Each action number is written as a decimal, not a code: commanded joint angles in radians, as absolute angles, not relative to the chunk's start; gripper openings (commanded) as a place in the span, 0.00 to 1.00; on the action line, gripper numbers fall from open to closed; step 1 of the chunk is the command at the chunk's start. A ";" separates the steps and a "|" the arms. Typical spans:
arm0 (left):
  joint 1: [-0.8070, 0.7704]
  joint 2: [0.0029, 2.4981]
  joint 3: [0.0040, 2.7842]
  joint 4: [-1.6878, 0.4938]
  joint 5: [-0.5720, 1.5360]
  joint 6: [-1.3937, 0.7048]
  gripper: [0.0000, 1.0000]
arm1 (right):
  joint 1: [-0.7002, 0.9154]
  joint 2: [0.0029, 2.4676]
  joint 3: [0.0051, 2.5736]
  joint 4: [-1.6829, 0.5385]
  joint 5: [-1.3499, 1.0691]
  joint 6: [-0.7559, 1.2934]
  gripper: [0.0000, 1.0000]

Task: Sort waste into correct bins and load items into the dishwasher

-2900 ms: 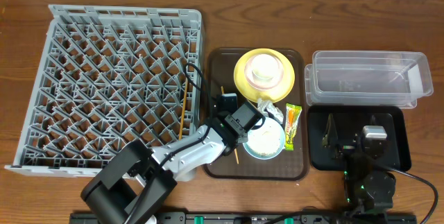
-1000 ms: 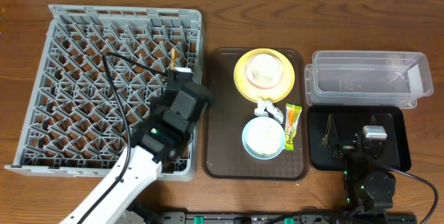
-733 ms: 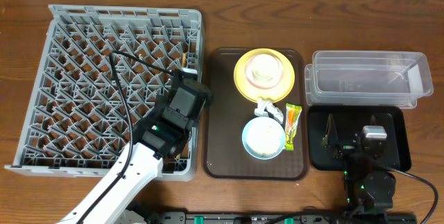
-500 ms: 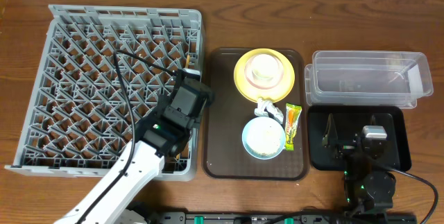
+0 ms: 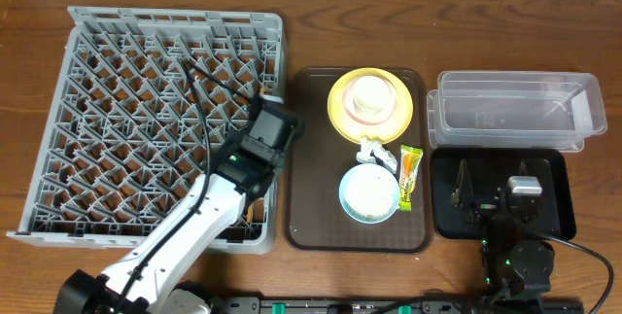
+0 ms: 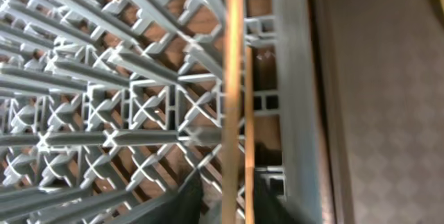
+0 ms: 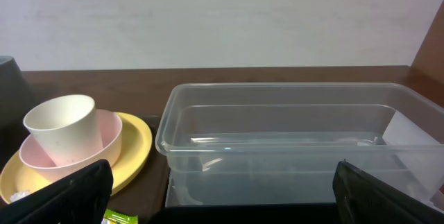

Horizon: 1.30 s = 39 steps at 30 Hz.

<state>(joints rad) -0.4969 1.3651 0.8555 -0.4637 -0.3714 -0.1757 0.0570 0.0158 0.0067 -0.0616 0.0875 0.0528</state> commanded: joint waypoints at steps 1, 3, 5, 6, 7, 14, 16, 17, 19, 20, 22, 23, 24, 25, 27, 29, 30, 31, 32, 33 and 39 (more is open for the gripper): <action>-0.472 1.344 0.860 -0.461 -0.385 -0.197 0.36 | 0.059 0.014 0.006 -0.064 0.101 0.067 0.99; -0.470 1.328 0.861 -0.461 -0.385 -0.196 0.36 | 0.059 0.014 0.006 -0.064 0.101 0.067 0.99; -0.470 1.308 0.861 -0.461 -0.385 -0.196 0.37 | 0.059 0.014 0.006 -0.064 0.101 0.066 0.99; -0.470 1.295 0.862 -0.461 -0.385 -0.196 0.37 | 0.059 0.014 0.006 -0.064 0.101 0.066 0.99; -0.470 1.279 0.863 -0.460 -0.385 -0.197 0.37 | 0.059 0.014 0.006 -0.064 0.101 0.067 0.99; -0.470 1.088 0.864 -0.467 -0.208 -0.281 0.50 | 0.059 0.014 0.006 -0.064 0.101 0.067 0.99; -0.470 1.031 0.864 -0.475 -0.162 -0.327 0.53 | 0.059 0.014 0.006 -0.064 0.101 0.067 0.99; -0.470 1.000 0.864 -0.485 -0.155 -0.353 0.57 | 0.059 0.014 0.006 -0.064 0.101 0.066 0.99; -0.465 0.924 0.864 -0.518 -0.157 -0.417 0.65 | 0.059 0.014 0.006 -0.064 0.101 0.067 0.99; -0.457 0.886 0.864 -0.536 -0.157 -0.434 0.67 | 0.059 0.014 0.006 -0.064 0.101 0.067 0.99; -0.435 0.823 0.864 -0.566 -0.157 -0.448 0.69 | 0.059 0.014 0.006 -0.064 0.101 0.066 0.99; -0.421 0.790 0.864 -0.582 -0.157 -0.448 0.71 | 0.059 0.014 0.006 -0.064 0.101 0.067 0.99; -0.403 0.754 0.864 -0.601 -0.159 -0.448 0.72 | 0.059 0.014 0.006 -0.064 0.101 0.067 0.99; -0.382 0.719 0.864 -0.625 -0.169 -0.448 0.73 | 0.059 0.014 0.006 -0.064 0.101 0.067 0.99; -0.344 0.664 0.864 -0.665 -0.200 -0.447 0.74 | 0.059 0.014 0.006 -0.064 0.101 0.066 0.99; -0.302 0.616 0.863 -0.705 -0.242 -0.447 0.77 | 0.059 0.014 0.006 -0.064 0.101 0.067 0.99; -0.283 0.599 0.863 -0.720 -0.253 -0.447 0.77 | 0.059 0.014 0.006 -0.064 0.101 0.066 0.99; -0.251 0.575 0.863 -0.745 -0.260 -0.447 0.78 | 0.059 0.014 0.006 -0.064 0.101 0.067 0.99; -0.238 0.568 0.863 -0.756 -0.260 -0.447 0.78 | 0.059 0.014 0.006 -0.064 0.101 0.066 0.99; -0.230 0.566 0.863 -0.763 -0.260 -0.447 0.83 | 0.059 0.014 0.006 -0.064 0.101 0.066 0.99; -0.224 0.570 0.863 -0.808 -0.259 -0.447 0.87 | 0.059 0.014 0.006 -0.064 0.101 0.067 0.99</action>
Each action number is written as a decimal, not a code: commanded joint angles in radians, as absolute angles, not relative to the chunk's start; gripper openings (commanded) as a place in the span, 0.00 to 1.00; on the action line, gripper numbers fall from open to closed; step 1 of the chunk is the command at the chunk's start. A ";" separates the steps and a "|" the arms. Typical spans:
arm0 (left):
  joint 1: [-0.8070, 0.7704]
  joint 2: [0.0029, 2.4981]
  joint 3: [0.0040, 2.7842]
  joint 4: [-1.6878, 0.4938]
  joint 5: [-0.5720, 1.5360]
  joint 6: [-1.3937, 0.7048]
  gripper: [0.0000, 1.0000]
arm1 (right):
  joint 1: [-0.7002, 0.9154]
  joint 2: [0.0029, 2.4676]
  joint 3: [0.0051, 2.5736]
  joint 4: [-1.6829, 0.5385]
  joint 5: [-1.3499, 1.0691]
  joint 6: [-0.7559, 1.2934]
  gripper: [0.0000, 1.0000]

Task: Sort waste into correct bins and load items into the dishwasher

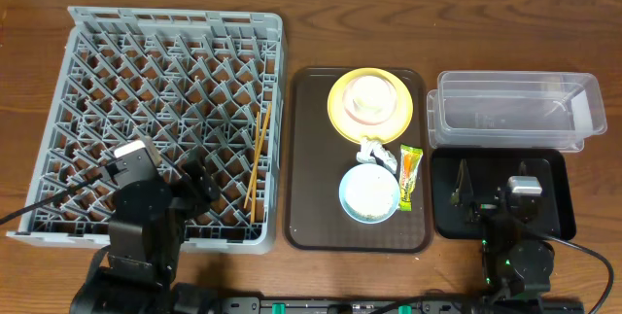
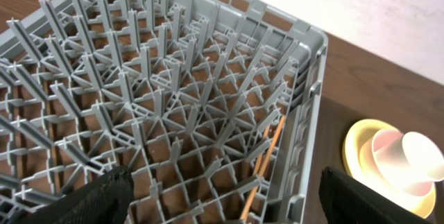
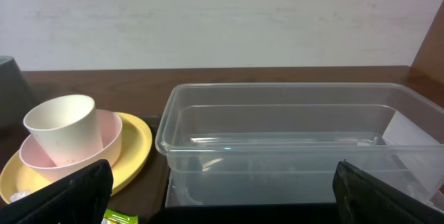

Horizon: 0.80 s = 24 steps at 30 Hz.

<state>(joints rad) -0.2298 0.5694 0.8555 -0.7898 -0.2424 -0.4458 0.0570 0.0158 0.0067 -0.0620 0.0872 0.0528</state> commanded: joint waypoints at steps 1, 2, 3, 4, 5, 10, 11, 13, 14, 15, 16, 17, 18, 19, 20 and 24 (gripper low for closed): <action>-0.224 0.569 0.863 -0.820 -0.259 -0.447 0.88 | 0.059 0.014 0.006 -0.064 0.100 0.067 0.99; -0.224 0.570 0.863 -0.829 -0.259 -0.447 0.88 | 0.059 0.014 0.006 -0.064 0.100 0.067 0.99; -0.224 0.569 0.863 -0.837 -0.259 -0.447 0.89 | 0.059 0.014 0.006 -0.064 0.100 0.067 0.99; -0.224 0.569 0.863 -0.845 -0.259 -0.447 0.90 | 0.059 0.014 0.006 -0.064 0.100 0.067 0.99; -0.224 0.569 0.863 -0.852 -0.259 -0.447 0.92 | 0.059 0.014 0.006 -0.064 0.099 0.067 0.99; -0.224 0.569 0.863 -0.883 -0.259 -0.447 0.93 | 0.059 0.014 0.006 -0.053 -0.015 0.101 0.99; -0.224 0.569 0.863 -0.883 -0.259 -0.447 0.94 | 0.059 0.014 0.006 -0.014 -0.096 0.150 0.99; -0.224 0.570 0.863 -0.883 -0.259 -0.447 0.94 | 0.059 0.015 0.020 -0.027 -0.144 0.152 0.99; -0.224 0.570 0.863 -0.883 -0.259 -0.447 0.94 | 0.059 0.016 0.039 -0.063 -0.153 0.153 0.99; -0.224 0.569 0.863 -0.883 -0.259 -0.447 0.94 | 0.059 0.021 0.064 -0.109 -0.159 0.153 0.99; -0.224 0.570 0.863 -0.883 -0.259 -0.447 0.94 | 0.059 0.030 0.101 -0.167 -0.163 0.153 0.99; -0.224 0.569 0.863 -0.883 -0.259 -0.447 0.94 | 0.059 0.043 0.140 -0.219 -0.163 0.153 0.99; -0.224 0.570 0.863 -0.883 -0.259 -0.447 0.94 | 0.059 0.060 0.182 -0.265 -0.163 0.152 0.99; -0.224 0.569 0.863 -0.883 -0.259 -0.447 0.94 | 0.059 0.088 0.236 -0.314 -0.163 0.152 0.99; -0.224 0.569 0.863 -0.883 -0.259 -0.447 0.95 | 0.059 0.115 0.284 -0.350 -0.165 0.152 0.99; -0.224 0.570 0.863 -0.883 -0.259 -0.447 0.94 | 0.059 0.291 0.530 -0.524 -0.174 0.141 0.99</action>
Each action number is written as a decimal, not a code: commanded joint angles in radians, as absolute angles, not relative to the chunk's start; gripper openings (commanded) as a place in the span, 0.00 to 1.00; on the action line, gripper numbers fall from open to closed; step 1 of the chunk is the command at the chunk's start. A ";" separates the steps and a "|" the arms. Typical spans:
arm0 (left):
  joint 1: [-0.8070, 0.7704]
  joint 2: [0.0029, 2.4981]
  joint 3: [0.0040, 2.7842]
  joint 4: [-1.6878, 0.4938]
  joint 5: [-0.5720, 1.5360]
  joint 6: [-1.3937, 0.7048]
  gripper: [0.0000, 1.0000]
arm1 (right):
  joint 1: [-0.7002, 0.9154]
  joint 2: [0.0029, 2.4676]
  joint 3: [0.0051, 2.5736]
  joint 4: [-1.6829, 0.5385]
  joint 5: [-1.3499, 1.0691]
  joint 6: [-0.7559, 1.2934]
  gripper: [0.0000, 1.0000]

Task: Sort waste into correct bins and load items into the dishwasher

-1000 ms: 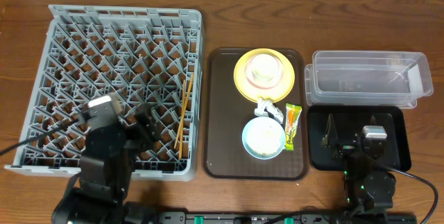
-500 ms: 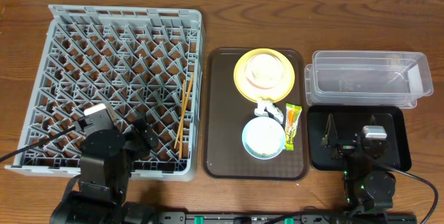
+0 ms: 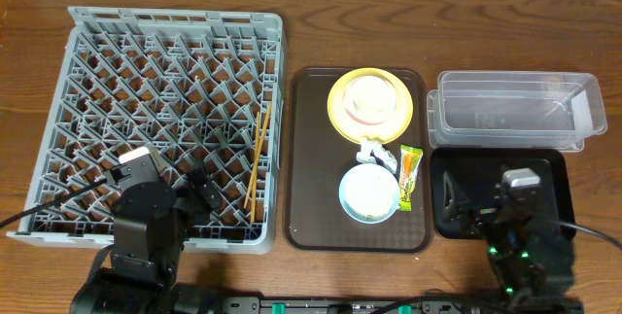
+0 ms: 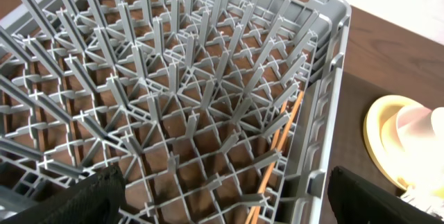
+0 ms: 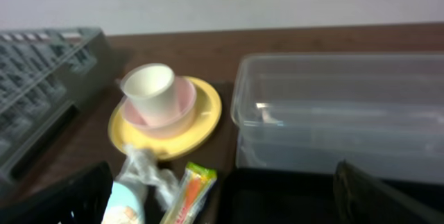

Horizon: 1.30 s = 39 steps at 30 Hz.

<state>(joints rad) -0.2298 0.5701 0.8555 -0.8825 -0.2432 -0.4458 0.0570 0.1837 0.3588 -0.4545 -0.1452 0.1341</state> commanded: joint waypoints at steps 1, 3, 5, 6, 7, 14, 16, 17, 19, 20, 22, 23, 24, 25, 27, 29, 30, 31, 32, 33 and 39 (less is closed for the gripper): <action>-0.224 0.570 0.863 -0.883 -0.259 -0.447 0.94 | 0.059 0.347 0.596 -0.577 -0.179 0.140 0.99; -0.224 0.569 0.863 -0.883 -0.259 -0.447 0.94 | 0.059 0.503 0.765 -0.739 -0.233 0.098 0.99; -0.224 0.570 0.863 -0.883 -0.259 -0.447 0.95 | 0.059 0.648 0.904 -0.891 -0.266 0.081 0.99; -0.224 0.569 0.863 -0.883 -0.259 -0.447 0.94 | 0.059 0.719 0.970 -0.957 -0.282 0.081 0.99; -0.224 0.569 0.863 -0.883 -0.259 -0.447 0.94 | 0.059 0.775 1.018 -1.001 -0.305 0.081 0.99; -0.224 0.569 0.863 -0.883 -0.258 -0.447 0.95 | 0.060 1.060 1.135 -1.109 -0.643 0.081 0.78; -0.224 0.570 0.863 -0.883 -0.259 -0.447 0.95 | 0.064 1.103 1.115 -1.118 -0.644 0.081 0.54; -0.224 0.569 0.863 -0.883 -0.259 -0.447 0.95 | 0.069 1.117 1.103 -1.121 -0.640 0.081 0.45; -0.224 0.570 0.863 -0.883 -0.259 -0.447 0.95 | 0.096 1.140 1.069 -1.121 -0.625 0.080 0.28; -0.224 0.570 0.863 -0.883 -0.259 -0.447 0.95 | 0.115 1.146 1.048 -1.114 -0.615 0.081 0.28; -0.224 0.570 0.863 -0.883 -0.259 -0.447 0.95 | 0.169 1.152 0.998 -1.085 -0.580 0.081 0.29; -0.224 0.569 0.863 -0.883 -0.259 -0.447 0.95 | 0.202 1.152 0.971 -1.063 -0.559 0.082 0.30; -0.224 0.570 0.863 -0.883 -0.259 -0.447 0.95 | 0.240 1.152 0.940 -1.033 -0.537 0.093 0.32; -0.224 0.569 0.863 -0.883 -0.259 -0.447 0.95 | 0.276 1.152 0.913 -1.004 -0.514 0.106 0.34; -0.224 0.570 0.863 -0.883 -0.259 -0.447 0.95 | 0.360 1.152 0.854 -0.933 -0.451 0.145 0.36; -0.224 0.570 0.863 -0.883 -0.259 -0.447 0.95 | 0.477 1.152 0.791 -0.843 -0.361 0.173 0.37; -0.224 0.569 0.863 -0.883 -0.259 -0.447 0.95 | 0.526 1.154 0.774 -0.811 -0.323 0.173 0.37; -0.224 0.570 0.863 -0.883 -0.259 -0.447 0.95 | 0.568 1.157 0.766 -0.788 -0.290 0.173 0.37; -0.224 0.570 0.863 -0.883 -0.259 -0.447 0.95 | 0.610 1.161 0.764 -0.769 -0.256 0.173 0.38; -0.224 0.570 0.863 -0.883 -0.259 -0.447 0.95 | 0.654 1.166 0.764 -0.747 -0.217 0.172 0.38; -0.224 0.569 0.863 -0.883 -0.259 -0.447 0.95 | 0.829 1.197 0.764 -0.641 -0.022 0.171 0.42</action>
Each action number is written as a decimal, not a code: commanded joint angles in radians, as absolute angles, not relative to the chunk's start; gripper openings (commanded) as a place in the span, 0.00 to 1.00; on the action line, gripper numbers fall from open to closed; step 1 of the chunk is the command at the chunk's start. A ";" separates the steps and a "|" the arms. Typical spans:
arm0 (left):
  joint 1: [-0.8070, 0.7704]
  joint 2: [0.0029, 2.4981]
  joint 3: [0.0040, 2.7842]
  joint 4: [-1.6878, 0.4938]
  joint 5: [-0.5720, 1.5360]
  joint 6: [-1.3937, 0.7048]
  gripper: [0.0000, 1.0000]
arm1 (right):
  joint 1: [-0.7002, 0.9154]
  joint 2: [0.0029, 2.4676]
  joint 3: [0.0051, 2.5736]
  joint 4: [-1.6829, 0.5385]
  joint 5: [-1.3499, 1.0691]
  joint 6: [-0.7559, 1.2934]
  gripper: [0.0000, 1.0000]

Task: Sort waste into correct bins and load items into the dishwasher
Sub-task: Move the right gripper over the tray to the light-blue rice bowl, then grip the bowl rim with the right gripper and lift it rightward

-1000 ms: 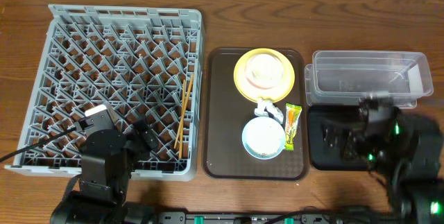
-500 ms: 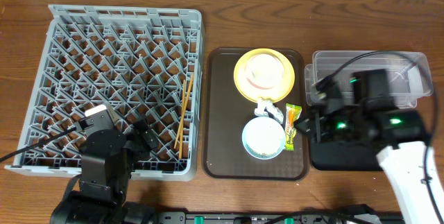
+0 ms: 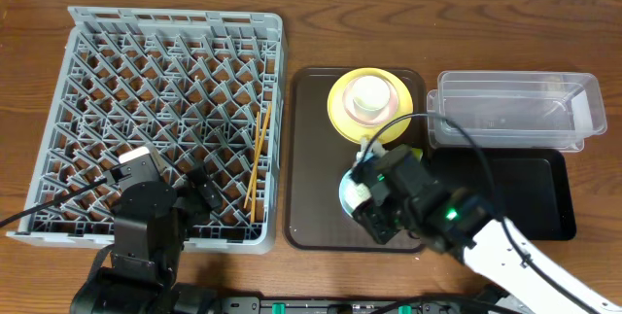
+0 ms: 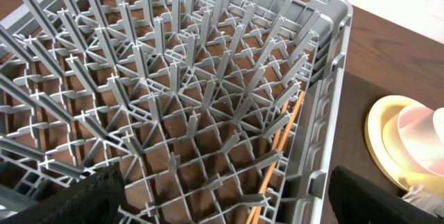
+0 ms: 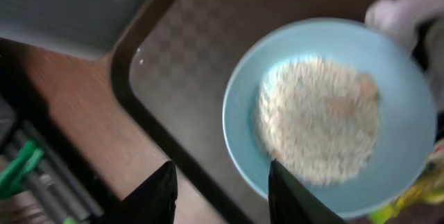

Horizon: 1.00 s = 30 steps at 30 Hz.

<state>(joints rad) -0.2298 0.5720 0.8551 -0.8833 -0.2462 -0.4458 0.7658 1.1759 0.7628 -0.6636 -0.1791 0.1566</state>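
A blue bowl (image 5: 326, 113) with food remains sits on the brown tray (image 3: 311, 158). My right gripper (image 5: 222, 175) hangs low over it, open, one finger above the bowl's rim and the other above the tray floor. In the overhead view the right gripper (image 3: 374, 195) hides most of the bowl. A crumpled tissue (image 5: 409, 2) lies just beyond the bowl. A yellow plate (image 3: 342, 110) carries a pink bowl and a white cup (image 3: 369, 93). Two chopsticks (image 3: 258, 163) lie in the grey dish rack (image 3: 175, 61). My left gripper (image 4: 229, 207) stands open over the rack's front part.
A clear plastic bin (image 3: 515, 110) stands at the back right, and a black bin (image 3: 530, 192) sits in front of it. The right arm crosses the tray's front right corner and covers the snack wrapper in the overhead view.
My right arm has left its place over the black bin and now reaches left over the tray, gripper open low above the blue bowl. The left arm has not moved.
My left gripper was first at the rack's right edge, at the chopsticks. Then it stood back at the rack's front, open, with the chopsticks lying in the rack. The right arm rested over the black bin, then turned toward the tray, and now hangs over the blue bowl.
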 commanded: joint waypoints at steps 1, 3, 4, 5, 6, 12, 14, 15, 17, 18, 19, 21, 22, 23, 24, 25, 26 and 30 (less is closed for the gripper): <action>-0.224 0.570 0.863 -0.883 -0.259 -0.447 0.95 | 0.848 1.208 0.764 -0.625 -0.016 0.171 0.42; -0.224 0.569 0.863 -0.883 -0.259 -0.447 0.95 | 0.892 1.258 0.764 -0.579 -0.016 0.172 0.42; -0.224 0.570 0.863 -0.883 -0.259 -0.447 0.95 | 0.905 1.283 0.764 -0.567 -0.010 0.172 0.42; -0.224 0.570 0.863 -0.883 -0.259 -0.447 0.95 | 0.913 1.307 0.764 -0.559 -0.001 0.171 0.43; -0.224 0.570 0.863 -0.883 -0.259 -0.447 0.95 | 0.917 1.328 0.764 -0.556 0.006 0.172 0.43; -0.224 0.570 0.863 -0.883 -0.259 -0.447 0.95 | 0.919 1.467 0.764 -0.533 0.036 0.173 0.38; -0.224 0.569 0.863 -0.883 -0.259 -0.447 0.95 | 0.920 1.484 0.764 -0.525 0.033 0.180 0.34; -0.224 0.570 0.863 -0.883 -0.259 -0.447 0.95 | 0.920 1.489 0.764 -0.527 0.032 0.179 0.26; -0.224 0.570 0.863 -0.883 -0.259 -0.447 0.95 | 0.920 1.489 0.764 -0.532 0.032 0.179 0.20; -0.224 0.569 0.863 -0.883 -0.259 -0.447 0.95 | 0.920 1.489 0.765 -0.535 0.032 0.180 0.20; -0.224 0.570 0.863 -0.883 -0.259 -0.447 0.95 | 0.920 1.489 0.765 -0.536 0.025 0.180 0.21; -0.224 0.570 0.863 -0.883 -0.259 -0.447 0.95 | 0.920 1.489 0.764 -0.542 0.017 0.180 0.22; -0.224 0.570 0.863 -0.883 -0.259 -0.447 0.95 | 0.920 1.489 0.764 -0.545 0.017 0.180 0.22; -0.224 0.569 0.863 -0.883 -0.259 -0.447 0.95 | 0.920 1.489 0.765 -0.547 0.017 0.180 0.22; -0.224 0.570 0.863 -0.883 -0.259 -0.447 0.95 | 0.920 1.489 0.764 -0.549 0.017 0.180 0.21; -0.224 0.570 0.863 -0.883 -0.259 -0.447 0.95 | 0.920 1.489 0.764 -0.549 0.017 0.180 0.22; -0.224 0.569 0.863 -0.883 -0.259 -0.447 0.95 | 0.920 1.489 0.764 -0.549 0.017 0.179 0.22; -0.224 0.570 0.863 -0.883 -0.259 -0.447 0.95 | 0.922 1.489 0.764 -0.551 -0.009 0.179 0.24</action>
<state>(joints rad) -0.2298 0.5720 0.8551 -0.8829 -0.2462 -0.4458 0.9115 1.4868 0.7628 -0.5499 0.0139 0.1749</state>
